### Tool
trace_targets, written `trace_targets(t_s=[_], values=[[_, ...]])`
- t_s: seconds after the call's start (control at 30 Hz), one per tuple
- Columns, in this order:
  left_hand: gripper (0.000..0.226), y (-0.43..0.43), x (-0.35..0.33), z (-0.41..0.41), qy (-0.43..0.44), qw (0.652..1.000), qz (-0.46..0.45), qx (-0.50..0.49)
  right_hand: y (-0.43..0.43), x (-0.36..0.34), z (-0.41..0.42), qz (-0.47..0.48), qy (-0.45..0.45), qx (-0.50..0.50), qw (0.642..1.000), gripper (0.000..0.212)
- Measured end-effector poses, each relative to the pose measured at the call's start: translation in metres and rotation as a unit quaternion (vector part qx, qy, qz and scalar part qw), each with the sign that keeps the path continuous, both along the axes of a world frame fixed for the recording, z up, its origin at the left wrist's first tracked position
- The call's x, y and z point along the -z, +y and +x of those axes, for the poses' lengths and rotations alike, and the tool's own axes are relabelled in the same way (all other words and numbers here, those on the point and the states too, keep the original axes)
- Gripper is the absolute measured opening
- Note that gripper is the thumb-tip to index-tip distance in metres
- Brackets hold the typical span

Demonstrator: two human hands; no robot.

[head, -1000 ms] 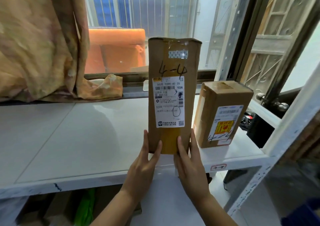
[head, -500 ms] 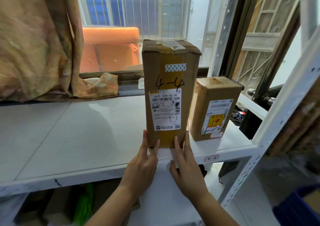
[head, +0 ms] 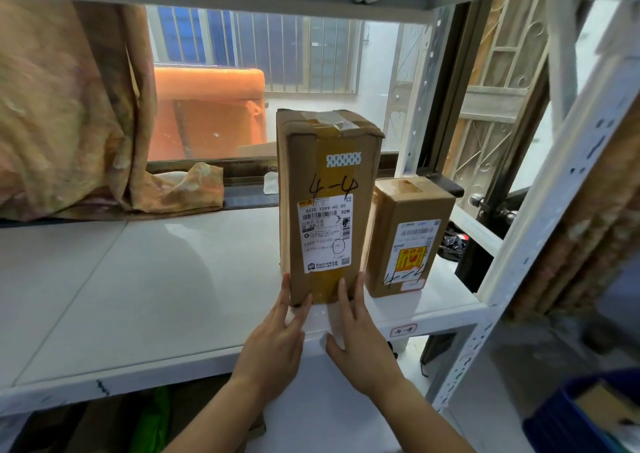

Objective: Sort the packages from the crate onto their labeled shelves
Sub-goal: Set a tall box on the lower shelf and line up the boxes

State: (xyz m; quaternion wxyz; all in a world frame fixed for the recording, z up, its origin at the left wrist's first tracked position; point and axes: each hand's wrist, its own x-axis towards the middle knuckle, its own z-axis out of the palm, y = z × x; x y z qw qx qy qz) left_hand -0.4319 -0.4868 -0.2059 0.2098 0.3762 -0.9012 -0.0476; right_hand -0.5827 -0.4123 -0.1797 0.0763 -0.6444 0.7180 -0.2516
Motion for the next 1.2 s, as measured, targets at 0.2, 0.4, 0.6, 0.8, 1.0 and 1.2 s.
trace_targets(t_s=[0.2,0.4,0.6,0.8,1.0,1.2], values=[[0.079,0.011,-0.013,0.006,-0.086,0.996,-0.021,-0.01,0.012,-0.016,0.0,0.024,0.017,0.005,1.0,0.077],[0.076,0.051,-0.048,0.025,-0.152,0.982,-0.109,-0.01,0.049,-0.041,0.009,0.015,0.065,-0.049,0.997,0.065],[0.069,0.125,-0.141,0.045,-0.157,0.974,-0.131,-0.099,0.11,-0.115,0.006,-0.024,0.135,-0.114,0.984,0.066],[0.055,0.216,-0.21,0.08,-0.168,0.966,-0.085,-0.179,0.157,-0.188,0.033,-0.016,0.175,-0.2,0.964,0.066],[0.053,0.264,-0.253,0.161,-0.167,0.951,-0.011,-0.258,0.179,-0.231,0.093,0.027,0.171,-0.298,0.939,0.063],[0.05,0.326,-0.291,0.261,-0.146,0.918,0.026,-0.368,0.185,-0.261,0.171,0.06,0.183,-0.365,0.911,0.057]])
